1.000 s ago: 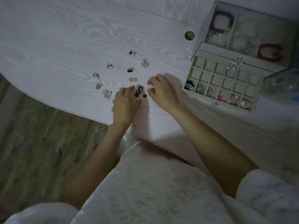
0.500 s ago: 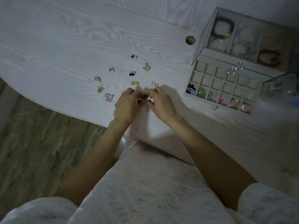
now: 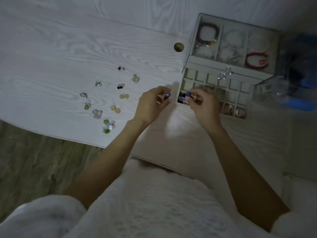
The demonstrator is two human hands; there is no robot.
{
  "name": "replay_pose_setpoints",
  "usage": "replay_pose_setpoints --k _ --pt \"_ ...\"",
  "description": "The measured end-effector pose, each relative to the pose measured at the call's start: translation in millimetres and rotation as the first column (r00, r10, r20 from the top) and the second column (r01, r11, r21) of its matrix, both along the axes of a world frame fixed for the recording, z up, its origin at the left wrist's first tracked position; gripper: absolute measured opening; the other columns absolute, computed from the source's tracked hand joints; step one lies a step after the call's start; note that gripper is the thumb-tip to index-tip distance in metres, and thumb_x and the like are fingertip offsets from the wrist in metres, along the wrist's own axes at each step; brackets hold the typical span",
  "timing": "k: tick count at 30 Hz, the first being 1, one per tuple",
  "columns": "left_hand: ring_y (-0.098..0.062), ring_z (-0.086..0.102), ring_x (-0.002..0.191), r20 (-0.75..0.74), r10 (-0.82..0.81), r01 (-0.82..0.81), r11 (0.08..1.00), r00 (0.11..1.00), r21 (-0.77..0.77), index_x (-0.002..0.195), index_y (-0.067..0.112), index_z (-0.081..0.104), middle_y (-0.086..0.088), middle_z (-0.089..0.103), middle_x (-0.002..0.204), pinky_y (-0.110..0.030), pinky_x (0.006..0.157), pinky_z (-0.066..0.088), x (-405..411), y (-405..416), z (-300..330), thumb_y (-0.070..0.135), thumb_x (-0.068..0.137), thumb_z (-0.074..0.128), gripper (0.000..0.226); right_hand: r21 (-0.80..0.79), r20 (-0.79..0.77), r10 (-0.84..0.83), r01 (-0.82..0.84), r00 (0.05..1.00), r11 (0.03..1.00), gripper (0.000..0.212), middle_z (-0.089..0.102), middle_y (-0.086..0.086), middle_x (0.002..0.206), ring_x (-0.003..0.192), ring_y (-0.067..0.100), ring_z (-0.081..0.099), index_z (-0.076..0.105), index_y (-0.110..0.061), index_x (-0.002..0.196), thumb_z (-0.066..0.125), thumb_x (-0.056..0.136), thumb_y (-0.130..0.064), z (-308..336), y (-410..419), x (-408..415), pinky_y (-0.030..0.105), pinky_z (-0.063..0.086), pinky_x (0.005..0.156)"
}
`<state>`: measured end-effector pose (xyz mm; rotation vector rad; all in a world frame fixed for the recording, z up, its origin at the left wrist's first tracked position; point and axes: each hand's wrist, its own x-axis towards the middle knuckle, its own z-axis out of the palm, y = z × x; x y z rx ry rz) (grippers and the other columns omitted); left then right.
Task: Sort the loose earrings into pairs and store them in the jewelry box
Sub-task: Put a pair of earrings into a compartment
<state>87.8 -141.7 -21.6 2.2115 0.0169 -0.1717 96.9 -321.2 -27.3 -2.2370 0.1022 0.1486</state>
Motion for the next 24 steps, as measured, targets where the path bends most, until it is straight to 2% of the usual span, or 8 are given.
replay_pose_setpoints --k 2,3,9,12,14,18,20,24 --pt "-0.012 0.06 0.069 0.035 -0.038 0.037 0.999 0.999 0.023 0.104 0.014 0.064 -0.002 0.066 0.094 -0.026 0.066 0.05 20.4 -17.3 2.5 0.018 0.083 0.067 0.021 0.009 -0.004 -0.024 0.024 1.0 1.0 0.016 0.066 0.005 0.097 0.087 0.016 0.06 0.068 -0.014 0.101 0.064 0.086 -0.016 2.6 -8.0 7.9 0.01 0.045 0.071" --pt "-0.014 0.06 0.068 0.05 -0.057 0.054 0.997 0.997 0.049 0.102 0.013 0.065 -0.004 0.065 0.095 -0.028 0.066 0.051 30.7 -27.1 2.0 0.018 0.082 0.068 0.02 0.008 -0.007 -0.04 0.04 0.999 0.999 0.016 0.067 0.005 0.097 0.087 0.014 0.06 0.068 -0.012 0.102 0.063 0.086 -0.014 3.3 -12.4 12.7 0.008 0.042 0.068" --pt "-0.029 0.061 0.077 0.033 -0.154 0.141 0.958 0.988 0.251 0.104 0.01 0.067 -0.014 0.058 0.1 -0.028 0.064 0.039 60.7 -52.1 -7.8 0.021 0.08 0.069 0.026 -0.005 0.006 -0.097 0.097 0.995 0.995 0.015 0.067 0.01 0.1 0.089 0.02 0.061 0.068 -0.011 0.099 0.063 0.085 -0.011 -0.1 -18.6 34.7 0.026 0.048 0.075" --pt "-0.034 0.06 0.076 0.049 -0.163 0.14 0.938 0.985 0.317 0.103 0.006 0.064 -0.016 0.057 0.1 -0.035 0.065 0.044 62.2 -55.4 -12.6 0.025 0.082 0.068 0.029 -0.039 0.042 -0.083 0.084 0.996 0.996 0.015 0.067 0.01 0.098 0.089 0.02 0.061 0.068 -0.009 0.097 0.064 0.083 -0.009 -1.4 -18.6 41.7 0.031 0.051 0.076" --pt "-0.033 0.06 0.071 0.074 -0.153 0.123 0.944 0.985 0.307 0.101 0.005 0.065 -0.016 0.057 0.1 -0.036 0.062 0.048 60.1 -54.1 -17.7 0.027 0.081 0.068 0.03 -0.064 0.053 -0.064 0.067 0.997 0.996 0.013 0.068 0.009 0.096 0.089 0.021 0.061 0.069 -0.009 0.094 0.065 0.081 -0.009 -2.8 -18.1 45.1 0.033 0.052 0.077" --pt "-0.016 0.059 0.064 0.137 -0.12 0.09 0.974 0.983 0.21 0.105 0.011 0.067 -0.011 0.061 0.098 -0.025 0.059 0.044 52.4 -46.5 -22.3 0.025 0.082 0.07 0.028 -0.06 0.022 -0.061 0.062 0.998 0.996 0.016 0.068 0.008 0.098 0.089 0.017 0.061 0.069 -0.008 0.097 0.067 0.082 -0.013 -4.4 -11.6 51.6 0.023 0.047 0.075" --pt "-0.01 0.054 0.067 0.133 -0.092 0.069 0.983 0.987 0.172 0.109 0.013 0.066 -0.01 0.062 0.098 -0.023 0.061 0.04 50.5 -45.3 -22.2 0.023 0.082 0.069 0.028 -0.07 0.02 -0.056 0.057 0.998 0.996 0.016 0.067 0.008 0.097 0.088 0.016 0.06 0.069 -0.009 0.097 0.068 0.081 -0.015 -4.7 -4.8 54.5 0.023 0.046 0.073" --pt "-0.022 0.06 0.083 0.081 -0.06 0.05 0.991 0.995 0.121 0.113 0.015 0.062 -0.01 0.064 0.097 -0.032 0.069 0.048 49.3 -43.9 -24.2 0.023 0.08 0.067 0.034 -0.096 0.017 0.012 -0.01 1.0 0.995 0.023 0.065 0.009 0.098 0.088 0.018 0.059 0.068 -0.009 0.098 0.073 0.076 -0.013 -4.7 7.0 56.0 0.026 0.046 0.072"
